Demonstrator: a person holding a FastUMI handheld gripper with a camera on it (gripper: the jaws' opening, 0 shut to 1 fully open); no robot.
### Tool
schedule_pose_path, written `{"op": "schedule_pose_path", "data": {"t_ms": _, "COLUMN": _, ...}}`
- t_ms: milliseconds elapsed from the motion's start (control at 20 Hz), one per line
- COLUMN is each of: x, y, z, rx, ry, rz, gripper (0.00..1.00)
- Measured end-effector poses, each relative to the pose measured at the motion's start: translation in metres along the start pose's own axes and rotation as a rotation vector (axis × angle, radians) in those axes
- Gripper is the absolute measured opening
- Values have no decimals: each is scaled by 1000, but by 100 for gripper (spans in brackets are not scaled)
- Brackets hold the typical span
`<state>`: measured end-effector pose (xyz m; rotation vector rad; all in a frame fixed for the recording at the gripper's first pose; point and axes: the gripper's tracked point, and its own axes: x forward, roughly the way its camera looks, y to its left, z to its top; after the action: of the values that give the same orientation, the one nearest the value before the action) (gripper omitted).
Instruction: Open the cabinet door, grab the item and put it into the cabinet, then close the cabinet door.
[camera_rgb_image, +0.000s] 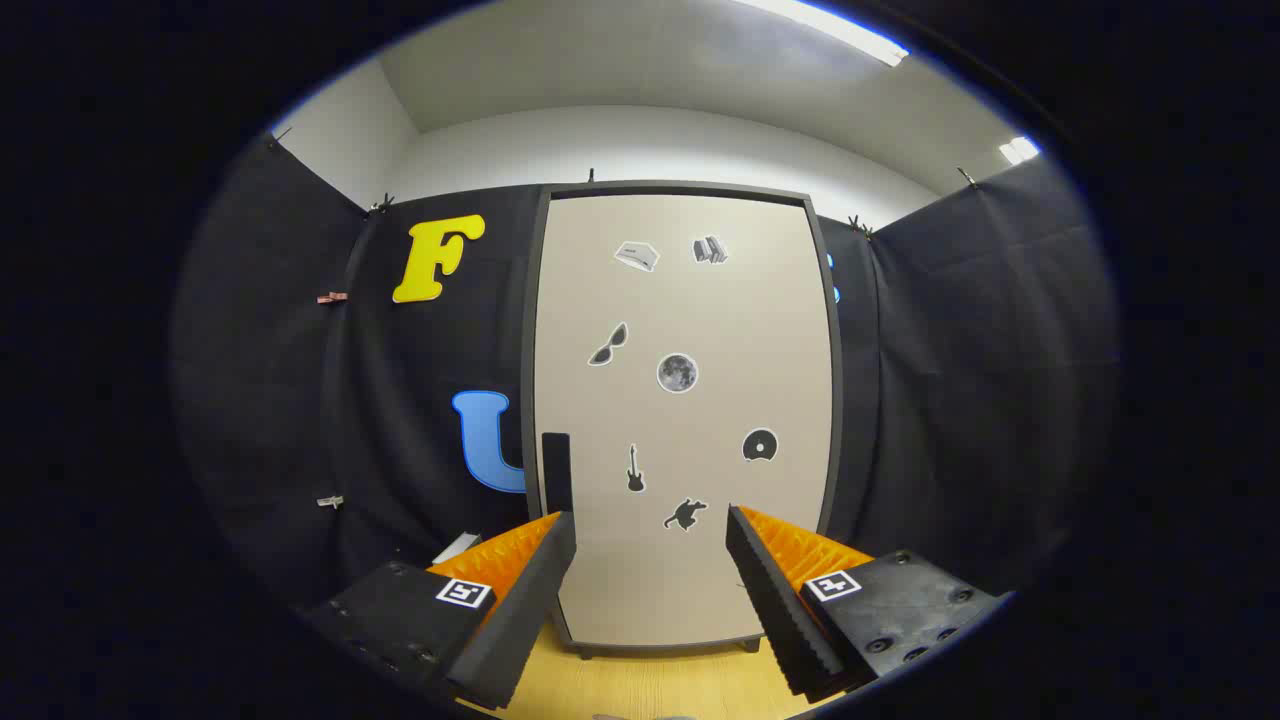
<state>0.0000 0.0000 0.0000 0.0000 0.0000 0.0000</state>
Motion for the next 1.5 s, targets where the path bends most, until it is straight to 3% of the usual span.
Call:
{"op": "schedule_pose_path", "data": {"t_ms": 900, "x": 15, "y": 10, "z": -9, "rx": 27, "ry": 19, "rz": 33, "gripper": 98}}
{"op": "schedule_pose_path", "data": {"t_ms": 1500, "x": 65, "y": 69, "z": -31, "rx": 38, "ry": 39, "rz": 77, "gripper": 97}}
